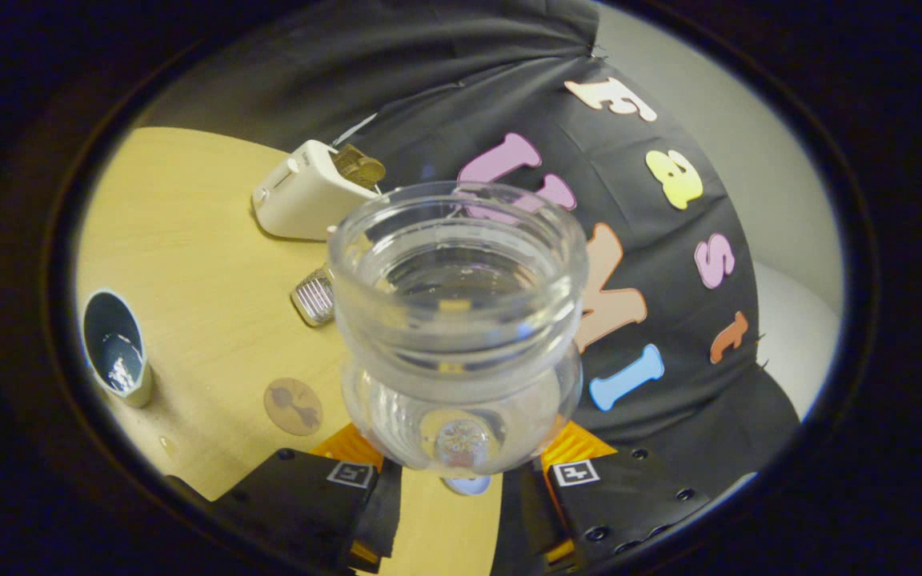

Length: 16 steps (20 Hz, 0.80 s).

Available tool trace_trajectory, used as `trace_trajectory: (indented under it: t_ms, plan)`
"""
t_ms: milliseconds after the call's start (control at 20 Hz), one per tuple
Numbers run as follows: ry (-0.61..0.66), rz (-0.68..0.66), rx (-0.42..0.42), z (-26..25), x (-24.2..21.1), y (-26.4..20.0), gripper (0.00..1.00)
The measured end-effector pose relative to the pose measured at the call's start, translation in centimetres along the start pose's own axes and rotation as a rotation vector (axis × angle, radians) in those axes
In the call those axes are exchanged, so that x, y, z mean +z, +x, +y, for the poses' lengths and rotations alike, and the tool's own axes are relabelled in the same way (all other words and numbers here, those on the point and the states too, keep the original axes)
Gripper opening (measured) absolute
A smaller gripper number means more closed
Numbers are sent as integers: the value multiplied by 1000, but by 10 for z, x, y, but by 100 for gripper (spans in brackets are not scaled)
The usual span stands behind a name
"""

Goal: Take the bottle from table, then pour the juice into the cup, finally place the bottle on the coaster

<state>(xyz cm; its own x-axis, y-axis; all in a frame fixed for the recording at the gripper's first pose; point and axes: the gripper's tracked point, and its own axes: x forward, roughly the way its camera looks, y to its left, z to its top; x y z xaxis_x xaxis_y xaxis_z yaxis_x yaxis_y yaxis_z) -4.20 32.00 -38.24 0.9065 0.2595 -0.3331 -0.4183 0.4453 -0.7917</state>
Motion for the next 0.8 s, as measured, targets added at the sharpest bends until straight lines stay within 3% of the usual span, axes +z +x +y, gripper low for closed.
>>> trace_trajectory:
  t_ms: [500,800]
  plan:
    - [396,181,190,8,-39,8,67]
    - [557,238,280,21,-49,16,67]
